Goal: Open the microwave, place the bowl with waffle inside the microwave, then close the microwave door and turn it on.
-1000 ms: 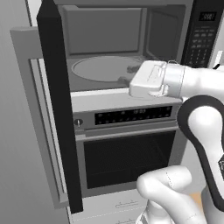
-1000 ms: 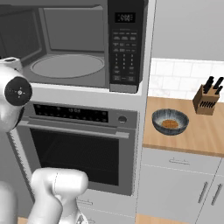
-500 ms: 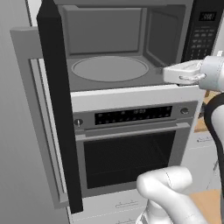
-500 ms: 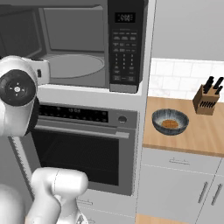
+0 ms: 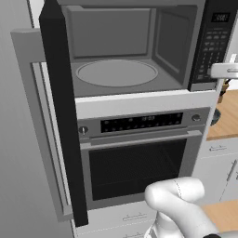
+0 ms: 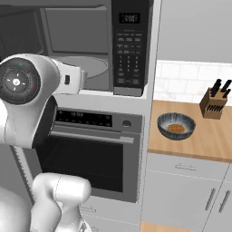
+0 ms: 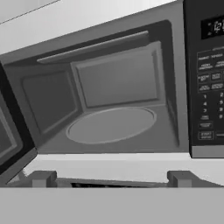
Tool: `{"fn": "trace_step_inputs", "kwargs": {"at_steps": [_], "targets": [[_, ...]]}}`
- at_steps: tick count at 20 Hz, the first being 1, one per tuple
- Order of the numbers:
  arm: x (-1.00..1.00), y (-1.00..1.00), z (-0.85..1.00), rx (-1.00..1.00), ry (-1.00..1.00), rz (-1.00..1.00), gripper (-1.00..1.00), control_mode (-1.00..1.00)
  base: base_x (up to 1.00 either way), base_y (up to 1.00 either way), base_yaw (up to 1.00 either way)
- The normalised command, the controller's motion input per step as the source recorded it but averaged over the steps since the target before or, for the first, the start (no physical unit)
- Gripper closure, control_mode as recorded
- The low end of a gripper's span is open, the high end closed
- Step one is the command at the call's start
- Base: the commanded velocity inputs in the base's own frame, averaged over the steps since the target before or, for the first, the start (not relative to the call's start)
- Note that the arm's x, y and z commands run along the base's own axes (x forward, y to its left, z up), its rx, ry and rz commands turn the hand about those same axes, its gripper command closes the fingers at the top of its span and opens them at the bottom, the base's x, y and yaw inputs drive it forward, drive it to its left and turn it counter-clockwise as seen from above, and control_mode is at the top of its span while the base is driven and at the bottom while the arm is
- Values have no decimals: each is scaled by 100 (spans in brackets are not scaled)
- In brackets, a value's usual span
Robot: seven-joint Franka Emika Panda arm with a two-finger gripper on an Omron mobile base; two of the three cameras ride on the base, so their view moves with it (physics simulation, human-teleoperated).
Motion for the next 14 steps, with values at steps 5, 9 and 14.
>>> {"fn": "trace_step_inputs", "kwargs": {"at_steps": [5, 9, 14], "targets": [[-11, -92, -20, 1, 2, -28, -100, -100, 0, 0, 0], [-23, -73, -1, 11, 12, -34, -100, -100, 0, 0, 0], [-9, -82, -7, 9, 13, -28, -100, -100, 0, 0, 0]]}}
